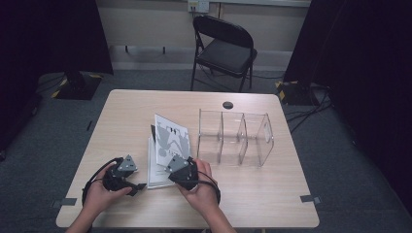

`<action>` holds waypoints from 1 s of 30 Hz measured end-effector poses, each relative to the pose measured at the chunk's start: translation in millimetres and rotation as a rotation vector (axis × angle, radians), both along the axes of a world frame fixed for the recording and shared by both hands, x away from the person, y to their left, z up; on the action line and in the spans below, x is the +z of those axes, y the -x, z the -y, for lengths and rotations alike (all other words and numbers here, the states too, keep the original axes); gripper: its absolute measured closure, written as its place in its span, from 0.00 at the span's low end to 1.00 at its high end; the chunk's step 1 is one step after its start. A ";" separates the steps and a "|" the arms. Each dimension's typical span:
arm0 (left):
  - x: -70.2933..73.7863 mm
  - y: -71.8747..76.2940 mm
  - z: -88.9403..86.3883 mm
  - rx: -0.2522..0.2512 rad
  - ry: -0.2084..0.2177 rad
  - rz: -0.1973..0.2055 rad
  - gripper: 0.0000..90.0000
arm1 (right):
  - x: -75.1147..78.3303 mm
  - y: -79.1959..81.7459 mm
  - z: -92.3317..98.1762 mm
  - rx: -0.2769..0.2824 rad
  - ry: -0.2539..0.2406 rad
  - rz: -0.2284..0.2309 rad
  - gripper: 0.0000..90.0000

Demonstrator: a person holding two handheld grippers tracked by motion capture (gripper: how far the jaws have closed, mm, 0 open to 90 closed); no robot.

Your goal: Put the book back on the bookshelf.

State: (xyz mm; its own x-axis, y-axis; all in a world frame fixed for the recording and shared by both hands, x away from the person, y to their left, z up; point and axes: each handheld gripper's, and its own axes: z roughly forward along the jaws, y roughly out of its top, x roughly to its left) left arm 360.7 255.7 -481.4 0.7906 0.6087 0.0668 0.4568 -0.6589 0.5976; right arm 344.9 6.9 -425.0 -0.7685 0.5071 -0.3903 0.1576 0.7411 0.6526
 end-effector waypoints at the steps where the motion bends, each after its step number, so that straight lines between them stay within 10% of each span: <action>1: 0.0 0.0 0.0 0.000 0.000 0.000 0.28 | 2.9 -0.5 0.2 -0.005 0.003 0.001 0.69; 14: -3.4 -5.5 10.1 0.013 0.022 -0.011 0.18 | 34.9 -13.8 4.2 -0.021 0.019 -0.069 0.72; 30: -2.1 -2.2 28.7 -0.025 0.017 0.075 0.20 | 43.5 -9.8 3.4 -0.003 0.036 -0.099 0.71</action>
